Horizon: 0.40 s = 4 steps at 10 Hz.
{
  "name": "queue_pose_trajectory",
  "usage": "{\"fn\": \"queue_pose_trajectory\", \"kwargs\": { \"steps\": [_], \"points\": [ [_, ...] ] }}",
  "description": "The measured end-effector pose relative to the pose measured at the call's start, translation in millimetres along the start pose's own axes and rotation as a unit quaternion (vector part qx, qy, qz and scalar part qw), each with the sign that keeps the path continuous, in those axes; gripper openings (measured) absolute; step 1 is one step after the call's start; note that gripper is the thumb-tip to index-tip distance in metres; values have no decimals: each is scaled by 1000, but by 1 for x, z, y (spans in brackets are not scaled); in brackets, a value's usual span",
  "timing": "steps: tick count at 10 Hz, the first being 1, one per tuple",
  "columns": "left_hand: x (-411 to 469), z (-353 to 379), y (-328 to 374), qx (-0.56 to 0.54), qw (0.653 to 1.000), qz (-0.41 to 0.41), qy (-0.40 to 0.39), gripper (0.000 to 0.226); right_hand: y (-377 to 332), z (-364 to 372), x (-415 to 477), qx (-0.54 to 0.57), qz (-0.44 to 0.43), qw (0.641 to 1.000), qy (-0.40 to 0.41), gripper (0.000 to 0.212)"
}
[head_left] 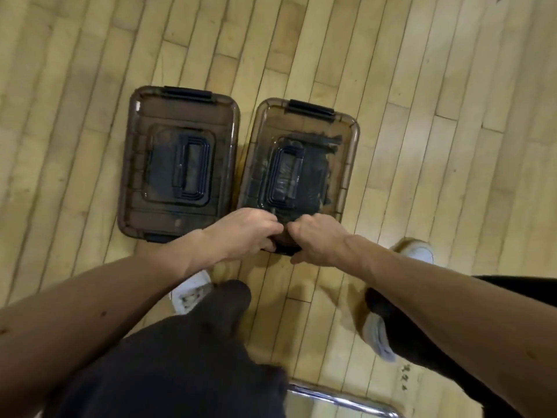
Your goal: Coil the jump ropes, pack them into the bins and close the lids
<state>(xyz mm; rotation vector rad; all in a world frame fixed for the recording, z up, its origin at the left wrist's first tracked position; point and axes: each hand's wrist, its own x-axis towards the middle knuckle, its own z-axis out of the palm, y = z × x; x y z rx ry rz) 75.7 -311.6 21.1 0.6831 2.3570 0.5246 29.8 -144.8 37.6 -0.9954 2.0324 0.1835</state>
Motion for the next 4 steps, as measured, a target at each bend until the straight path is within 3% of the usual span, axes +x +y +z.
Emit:
{"fn": "queue_pose_trajectory", "kwargs": {
  "steps": [1, 2, 3, 4],
  "points": [
    [13, -70, 23, -55, 993, -80, -70, 15, 14, -44, -29, 197, 50, 979, -18, 41],
    [14, -159, 62, -191, 974, -121, 20, 11, 33, -109, -92, 350, 95, 928, 84, 28],
    [-8, -326, 151, -315, 938, -110, 96, 5, 54, -235, -240, 487, 134, 842, 189, 37],
    [-48, -483, 250, -383, 913, -33, 139, 28, 51, -347, -393, 592, 122, 739, 298, 48]
  ]
}}
